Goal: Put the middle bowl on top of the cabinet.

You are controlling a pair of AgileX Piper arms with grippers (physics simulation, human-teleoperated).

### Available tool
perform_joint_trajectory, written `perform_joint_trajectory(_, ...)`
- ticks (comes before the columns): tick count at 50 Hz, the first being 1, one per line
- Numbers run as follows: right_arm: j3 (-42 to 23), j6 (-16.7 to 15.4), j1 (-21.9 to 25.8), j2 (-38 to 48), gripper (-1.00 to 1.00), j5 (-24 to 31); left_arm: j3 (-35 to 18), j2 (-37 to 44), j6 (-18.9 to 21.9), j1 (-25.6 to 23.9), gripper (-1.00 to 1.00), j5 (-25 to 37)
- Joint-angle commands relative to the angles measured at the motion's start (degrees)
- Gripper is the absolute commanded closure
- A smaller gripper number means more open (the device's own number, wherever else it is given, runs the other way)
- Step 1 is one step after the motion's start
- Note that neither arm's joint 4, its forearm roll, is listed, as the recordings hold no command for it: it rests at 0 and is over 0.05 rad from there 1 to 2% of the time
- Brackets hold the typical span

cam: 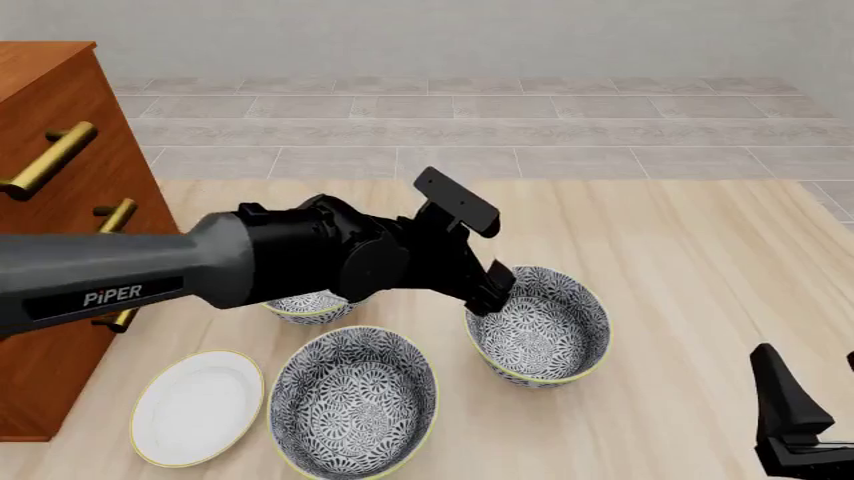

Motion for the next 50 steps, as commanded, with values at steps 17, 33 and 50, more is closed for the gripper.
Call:
perform_joint_trajectory(17, 0.0, 0.5, 0.0, 0.9, -1.00, -0.5, -1.1, 5.6, -2.3, -0.1, -1.00, -2.4)
perform_joint_trajectory(33, 0.0, 0.7, 0.1, -0.4, -1.00, 0.9, -0.7, 8.1, -3.8, -0.7, -1.00, -4.2)
perform_joint_trajectory(50, 0.0, 0.8, 0.1, -0.3, -1.00, 1.1, -0.9, 10.4, -4.9, -0.4, -1.00, -5.4)
